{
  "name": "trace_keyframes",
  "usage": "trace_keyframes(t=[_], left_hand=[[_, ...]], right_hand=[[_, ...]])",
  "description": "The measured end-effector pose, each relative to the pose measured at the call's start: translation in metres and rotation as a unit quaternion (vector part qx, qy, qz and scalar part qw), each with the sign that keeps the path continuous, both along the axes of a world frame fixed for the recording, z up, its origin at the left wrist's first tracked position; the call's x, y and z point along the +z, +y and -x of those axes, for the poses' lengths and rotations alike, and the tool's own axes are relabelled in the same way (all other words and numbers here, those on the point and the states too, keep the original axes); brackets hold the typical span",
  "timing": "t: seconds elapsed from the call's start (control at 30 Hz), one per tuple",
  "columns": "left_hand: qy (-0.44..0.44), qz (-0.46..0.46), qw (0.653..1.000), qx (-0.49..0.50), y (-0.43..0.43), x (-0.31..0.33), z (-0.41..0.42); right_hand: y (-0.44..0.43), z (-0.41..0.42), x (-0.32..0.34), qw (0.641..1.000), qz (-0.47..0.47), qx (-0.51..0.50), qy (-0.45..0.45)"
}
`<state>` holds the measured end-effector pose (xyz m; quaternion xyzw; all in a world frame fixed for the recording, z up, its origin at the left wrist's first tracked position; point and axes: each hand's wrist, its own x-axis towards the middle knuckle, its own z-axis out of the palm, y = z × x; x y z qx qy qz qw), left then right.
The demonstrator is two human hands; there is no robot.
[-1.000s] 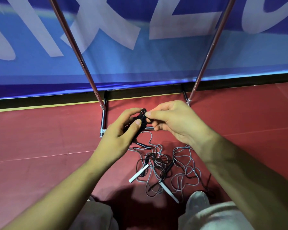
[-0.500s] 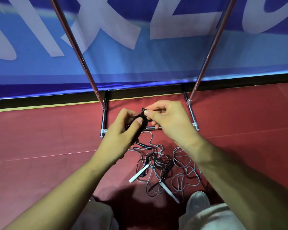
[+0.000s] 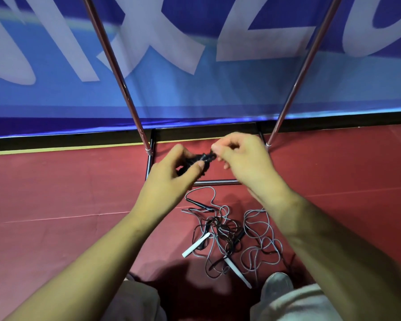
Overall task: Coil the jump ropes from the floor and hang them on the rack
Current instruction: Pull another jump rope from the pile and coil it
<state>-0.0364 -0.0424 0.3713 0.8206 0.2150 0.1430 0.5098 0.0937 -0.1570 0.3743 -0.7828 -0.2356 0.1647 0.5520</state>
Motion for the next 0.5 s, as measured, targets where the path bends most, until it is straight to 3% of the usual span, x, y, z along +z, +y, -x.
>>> trace_keyframes(t=[0.13, 0.23, 0.33, 0.5], left_hand=[[-0.009, 0.204, 0.979, 0.028, -0.006, 0.023, -0.009], [-0.021, 0.268, 0.963, 0.014, -0.005, 0.029, -0.009], [-0.032, 0.250, 0.968, -0.011, -0.003, 0.035, -0.006], [-0.034, 0.079, 0.996, -0.038, 0.010, 0.061, -0.032]], right_hand=[[0.000, -0.006, 0.021, 0.973, -0.160, -0.068, 0.154], [-0.006, -0.004, 0.033, 0.967, -0.188, -0.036, 0.170], [-0.010, -0.003, 0.045, 0.971, -0.179, -0.009, 0.161], [0.002, -0.022, 0.089, 0.978, -0.174, -0.020, 0.112]])
